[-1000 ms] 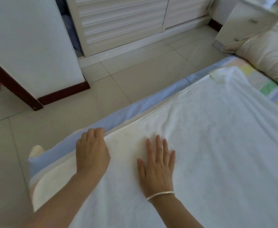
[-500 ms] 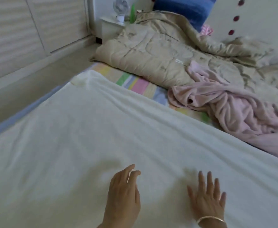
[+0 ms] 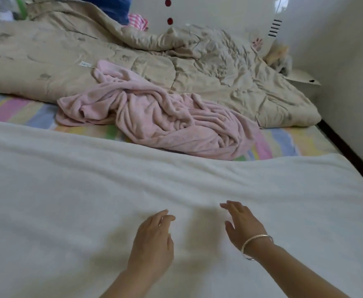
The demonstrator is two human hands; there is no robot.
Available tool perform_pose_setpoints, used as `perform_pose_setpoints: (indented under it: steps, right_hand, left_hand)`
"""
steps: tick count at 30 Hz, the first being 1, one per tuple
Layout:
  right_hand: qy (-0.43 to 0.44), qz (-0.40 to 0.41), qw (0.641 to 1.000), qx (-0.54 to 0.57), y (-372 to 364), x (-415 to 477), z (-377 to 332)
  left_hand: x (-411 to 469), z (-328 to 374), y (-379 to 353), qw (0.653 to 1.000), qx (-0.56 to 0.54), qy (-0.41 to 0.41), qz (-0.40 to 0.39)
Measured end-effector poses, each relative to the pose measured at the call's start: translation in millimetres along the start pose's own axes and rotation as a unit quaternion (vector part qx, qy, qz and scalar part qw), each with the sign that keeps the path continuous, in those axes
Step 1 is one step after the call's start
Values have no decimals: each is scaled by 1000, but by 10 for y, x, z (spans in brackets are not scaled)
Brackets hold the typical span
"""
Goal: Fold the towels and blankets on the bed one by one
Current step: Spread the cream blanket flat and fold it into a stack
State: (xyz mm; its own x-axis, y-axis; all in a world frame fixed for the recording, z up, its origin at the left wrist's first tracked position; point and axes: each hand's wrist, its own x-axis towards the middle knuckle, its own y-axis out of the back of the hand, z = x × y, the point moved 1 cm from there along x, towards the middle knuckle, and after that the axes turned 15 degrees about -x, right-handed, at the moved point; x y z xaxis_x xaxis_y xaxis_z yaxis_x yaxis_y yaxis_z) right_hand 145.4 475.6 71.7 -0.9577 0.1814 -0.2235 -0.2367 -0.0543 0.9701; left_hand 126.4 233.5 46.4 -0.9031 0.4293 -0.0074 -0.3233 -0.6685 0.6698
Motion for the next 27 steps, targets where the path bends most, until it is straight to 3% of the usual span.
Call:
perform_pose_setpoints:
  steps: [5,11,17,21,24,27]
  right_hand:
    - [-26,-27,999,13,-109,326,415]
    - [-4,31,1000,2,-52,1051,476]
    - [3,60,998,-19,-54,1853,502]
    - [25,32,998,-44,-107,2190,410]
    - [38,9,999,-24,-138,2440,431]
    - [22,39,999,15,158,2981,482]
  left_hand:
    - [351,193,-211,999,30,-11,-22]
    - [1140,298,-148,997,80,-10,-6]
    - [2018,186,-15,992,112,5,52]
    - [2556,-61,75,990,62,59,111]
    - [2870,-260,88,993,64,92,35]
    - [3304,-227,286,990,132,42,-30]
